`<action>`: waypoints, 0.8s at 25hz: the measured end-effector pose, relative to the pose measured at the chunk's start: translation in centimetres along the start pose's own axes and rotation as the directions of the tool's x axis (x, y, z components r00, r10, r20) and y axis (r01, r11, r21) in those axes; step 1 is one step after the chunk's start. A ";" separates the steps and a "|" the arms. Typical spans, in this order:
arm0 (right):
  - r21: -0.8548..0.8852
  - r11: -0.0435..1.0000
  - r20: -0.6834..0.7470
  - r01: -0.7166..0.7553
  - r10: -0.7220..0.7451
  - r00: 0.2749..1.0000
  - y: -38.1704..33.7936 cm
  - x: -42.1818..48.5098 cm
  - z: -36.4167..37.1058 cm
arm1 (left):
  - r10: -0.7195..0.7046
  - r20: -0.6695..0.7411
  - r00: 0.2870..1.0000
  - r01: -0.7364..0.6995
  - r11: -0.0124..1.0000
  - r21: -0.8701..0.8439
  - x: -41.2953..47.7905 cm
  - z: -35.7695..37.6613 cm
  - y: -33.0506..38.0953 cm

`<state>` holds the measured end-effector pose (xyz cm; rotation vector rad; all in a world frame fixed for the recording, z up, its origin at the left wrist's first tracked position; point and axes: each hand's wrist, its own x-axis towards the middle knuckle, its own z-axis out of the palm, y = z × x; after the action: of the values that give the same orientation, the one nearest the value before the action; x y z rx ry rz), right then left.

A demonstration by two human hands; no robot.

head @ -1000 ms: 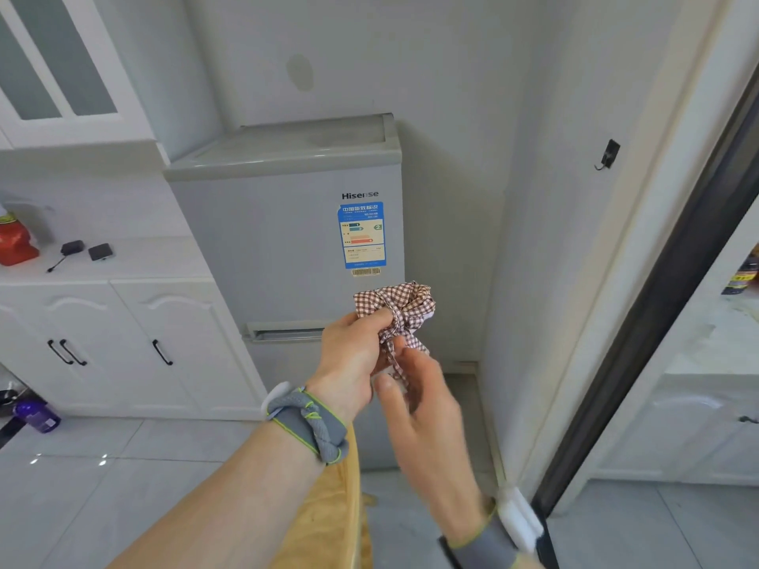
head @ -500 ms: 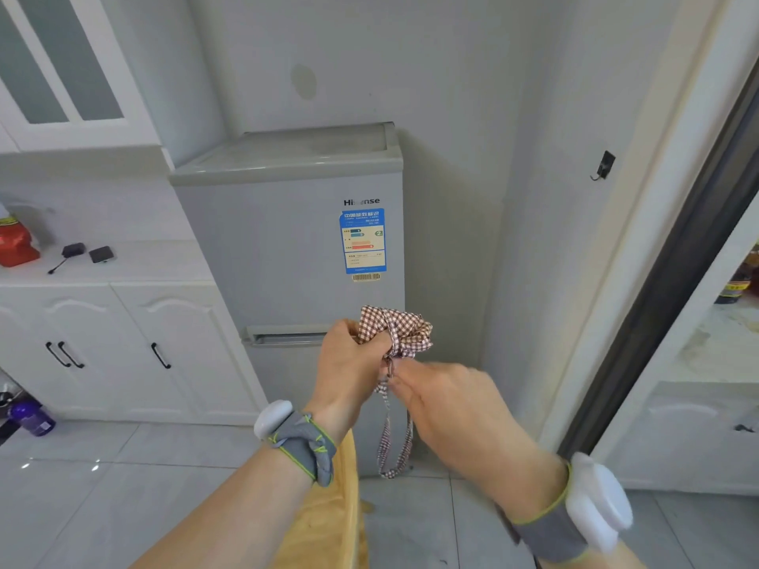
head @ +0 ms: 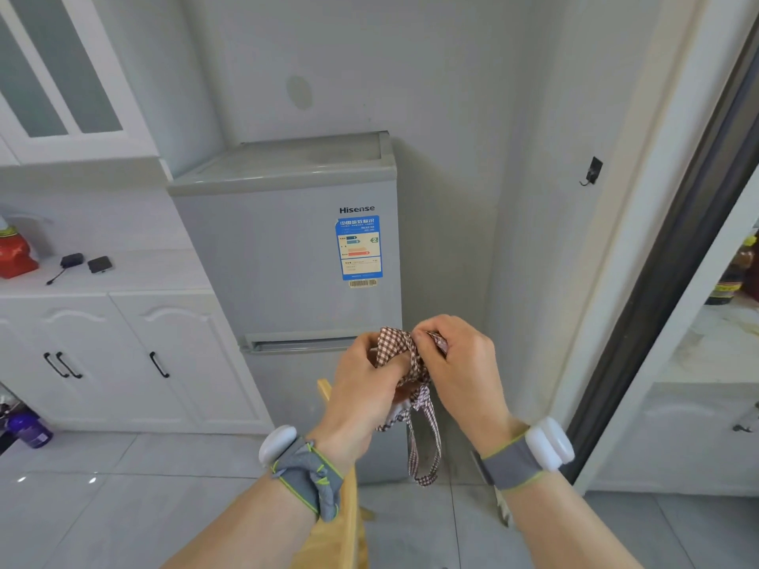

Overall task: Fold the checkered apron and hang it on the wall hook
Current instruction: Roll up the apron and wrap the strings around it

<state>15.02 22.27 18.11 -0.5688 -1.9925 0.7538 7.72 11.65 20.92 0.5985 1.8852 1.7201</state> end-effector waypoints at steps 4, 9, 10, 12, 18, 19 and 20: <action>-0.044 0.999 -0.076 -0.022 0.019 0.997 -0.6 -1.0 0.5 | -0.047 -0.023 0.999 0.045 0.995 -0.085 -0.1 0.4 -0.3; -0.082 0.997 -0.005 -0.011 0.010 1.000 -0.5 -1.9 0.6 | 0.007 -0.092 0.996 -0.015 0.996 -0.089 0.1 0.5 -0.5; -0.004 0.998 0.050 -0.063 0.064 0.997 -0.7 -2.1 0.6 | 0.001 -0.092 0.996 -0.010 0.995 -0.104 0.3 0.4 -0.4; 0.108 0.978 0.185 -0.179 0.157 0.970 -1.1 -2.3 0.6 | -0.026 -0.071 0.997 0.016 0.989 -0.145 0.7 0.2 -0.5; 0.194 0.936 0.238 -0.292 0.244 0.940 -1.5 -0.8 -0.3 | 0.016 0.048 0.999 -0.012 0.997 -0.082 1.4 -0.5 -0.2; 0.254 0.922 0.242 -0.291 0.231 0.942 -1.6 -0.5 -0.6 | 0.023 0.072 0.997 -0.017 0.997 -0.074 1.6 -0.7 0.0; 0.319 0.901 0.249 -0.293 0.219 0.943 -1.9 -0.2 -1.0 | 0.020 0.085 0.996 -0.014 0.997 -0.072 1.7 -0.9 0.2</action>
<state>15.76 21.07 19.72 -0.5611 -1.9225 1.3532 5.82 12.08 21.08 0.6514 1.7571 1.7371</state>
